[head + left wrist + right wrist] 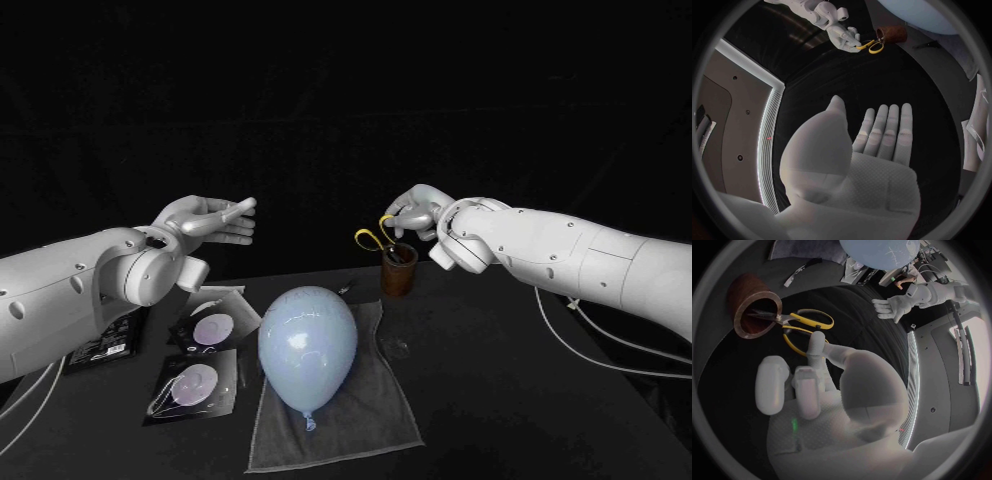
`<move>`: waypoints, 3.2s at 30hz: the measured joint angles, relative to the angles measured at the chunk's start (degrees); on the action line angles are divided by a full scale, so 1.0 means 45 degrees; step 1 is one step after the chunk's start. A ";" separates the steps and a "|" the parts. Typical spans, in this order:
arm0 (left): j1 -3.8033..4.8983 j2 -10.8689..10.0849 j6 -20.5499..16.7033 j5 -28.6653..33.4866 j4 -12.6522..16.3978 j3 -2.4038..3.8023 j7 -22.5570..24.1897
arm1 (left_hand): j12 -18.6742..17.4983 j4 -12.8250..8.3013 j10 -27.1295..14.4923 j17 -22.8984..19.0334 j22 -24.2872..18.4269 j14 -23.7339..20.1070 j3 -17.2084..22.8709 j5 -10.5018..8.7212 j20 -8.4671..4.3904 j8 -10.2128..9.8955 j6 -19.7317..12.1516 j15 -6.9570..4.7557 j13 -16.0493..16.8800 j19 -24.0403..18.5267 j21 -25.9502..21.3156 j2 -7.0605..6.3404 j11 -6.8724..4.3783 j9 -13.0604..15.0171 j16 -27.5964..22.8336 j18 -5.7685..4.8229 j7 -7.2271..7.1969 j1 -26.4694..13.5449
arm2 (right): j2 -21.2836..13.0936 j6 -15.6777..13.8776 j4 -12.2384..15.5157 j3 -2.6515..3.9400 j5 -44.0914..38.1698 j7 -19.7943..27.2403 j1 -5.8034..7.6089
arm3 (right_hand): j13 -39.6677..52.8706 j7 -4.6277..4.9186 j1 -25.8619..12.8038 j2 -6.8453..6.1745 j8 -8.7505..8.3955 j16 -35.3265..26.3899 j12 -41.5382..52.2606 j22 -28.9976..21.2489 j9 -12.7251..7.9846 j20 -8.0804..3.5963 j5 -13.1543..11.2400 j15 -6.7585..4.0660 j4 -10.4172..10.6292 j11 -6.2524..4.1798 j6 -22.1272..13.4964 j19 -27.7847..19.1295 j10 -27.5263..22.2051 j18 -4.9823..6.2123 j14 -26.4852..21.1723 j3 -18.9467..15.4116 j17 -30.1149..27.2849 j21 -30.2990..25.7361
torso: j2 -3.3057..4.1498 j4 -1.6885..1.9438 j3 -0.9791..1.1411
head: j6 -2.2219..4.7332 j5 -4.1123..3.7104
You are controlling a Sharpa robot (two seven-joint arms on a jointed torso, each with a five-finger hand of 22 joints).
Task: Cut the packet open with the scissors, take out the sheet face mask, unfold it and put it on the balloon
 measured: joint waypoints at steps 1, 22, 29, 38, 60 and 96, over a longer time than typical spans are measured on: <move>0.0000 0.0000 0.0005 0.0000 0.0000 0.0000 -0.0001 | 0.0000 0.0000 0.0000 0.0000 0.0000 0.0000 0.0000 0.0000 0.0000 0.0000 0.0000 0.0000 0.0000 0.0000 0.0000 0.0000 0.0000 0.0000 0.0000 -0.0001 0.0001 0.0000 | -0.0041 0.0054 0.0022 0.0000 0.0003 -0.0025 -0.0021 | -0.0077 0.0000 0.0000 0.0000 -0.0054 -0.0001 -0.0072 -0.0002 0.0001 0.0000 0.0002 0.0000 -0.0001 0.0000 0.0003 0.0000 0.0000 0.0000 0.0000 0.0001 0.0000 0.0000 | 0.0000 0.0000 0.0005 | -0.0001 0.0000; -0.0031 -0.0008 0.0104 0.0006 -0.0024 0.0000 -0.0035 | 0.0000 0.0000 0.0000 -0.0014 -0.0001 0.0000 0.0000 0.0000 0.0000 0.0000 0.0000 0.0000 -0.0001 -0.0001 -0.0001 0.0000 0.0000 -0.0016 0.0000 -0.0004 0.0000 0.0000 | -0.1444 0.0515 0.0597 -0.0001 0.0293 -0.0291 -0.0485 | -0.2338 0.0066 0.0116 -0.0119 -0.0408 -0.0023 -0.2584 -0.0114 0.0099 0.0114 -0.0001 0.0143 -0.0139 0.0205 0.0118 -0.0113 -0.0246 -0.0001 0.0050 -0.0074 -0.0008 -0.0208 | -0.0006 0.0002 -0.0006 | 0.0011 -0.0208; -0.0045 -0.0012 0.0124 0.0007 -0.0040 0.0000 -0.0050 | 0.0000 0.0000 0.0000 -0.0029 -0.0001 0.0000 0.0000 0.0000 0.0000 0.0000 0.0000 0.0000 -0.0001 -0.0001 -0.0001 0.0000 0.0000 -0.0016 0.0000 -0.0004 0.0000 0.0000 | -0.1918 0.0635 0.0704 -0.0001 0.0422 -0.0344 -0.0556 | -0.1840 0.0122 0.0239 -0.0282 -0.0647 -0.0024 -0.1926 -0.0176 0.0144 0.0120 -0.0002 0.0162 -0.0616 0.0279 0.0110 -0.0126 -0.0419 0.0000 0.0029 -0.0199 0.0001 -0.0295 | -0.0002 0.0005 -0.0015 | 0.0020 -0.0254; -0.0076 -0.0012 0.0145 0.0008 -0.0058 0.0000 -0.0065 | 0.0000 0.0000 0.0000 -0.0029 -0.0001 0.0000 0.0000 0.0000 -0.0001 0.0000 0.0000 0.0000 -0.0001 -0.0001 -0.0001 0.0000 0.0000 -0.0015 0.0000 -0.0004 0.0000 0.0000 | -0.2064 0.0520 0.0472 -0.0001 0.0521 -0.0348 -0.0580 | -0.1531 0.0207 0.0518 -0.0551 -0.2670 -0.0029 -0.1535 -0.0454 -0.1032 0.0204 0.0006 0.0246 -0.0930 0.0655 -0.2173 -0.0341 -0.2306 -0.0001 0.0022 -0.0526 0.0000 -0.0566 | -0.0001 0.0009 -0.0006 | 0.0056 -0.0306; -0.0121 -0.0191 0.0187 0.0010 -0.0012 -0.0001 0.0078 | 0.0060 -0.0004 0.0161 -0.0055 -0.0002 0.0016 -0.0004 0.0000 -0.0001 0.0106 0.0284 -0.0016 -0.0002 -0.0001 -0.0003 0.0106 -0.0111 -0.0050 0.0082 -0.0007 0.0001 0.0122 | -0.2654 -0.0769 0.1091 0.0003 0.0608 0.0402 -0.0565 | -0.2784 0.0242 -0.0505 -0.2209 -0.3462 -0.0159 -0.1821 -0.1105 -0.1801 0.0498 0.0035 0.0548 -0.0073 0.0672 -0.3502 -0.0787 -0.3581 0.0213 0.0046 -0.3563 -0.0008 -0.1297 | -0.0011 0.0024 -0.0021 | 0.0109 -0.0262; -0.1820 -0.4322 0.0624 -0.4540 0.3333 -0.0245 0.1436 | -0.0368 -0.0050 0.2712 0.2863 0.1974 0.2600 0.0073 0.0000 -0.1175 -0.0003 0.2048 -0.1200 0.0182 0.1346 0.3452 -0.0854 -0.0965 -0.0771 0.3662 0.0332 -0.0033 0.2756 | -0.4317 -0.3202 0.8022 -0.0022 -0.0033 0.3927 -0.0812 | 0.6814 0.0136 0.0915 -0.1619 -0.2249 -0.0018 1.0092 0.0280 -0.2704 0.0091 0.0245 0.0244 0.0746 0.0166 0.1001 0.0237 0.2451 0.0201 0.0027 -0.3905 -0.0008 -0.0195 | -0.0250 0.0253 -0.0039 | -0.1810 0.3807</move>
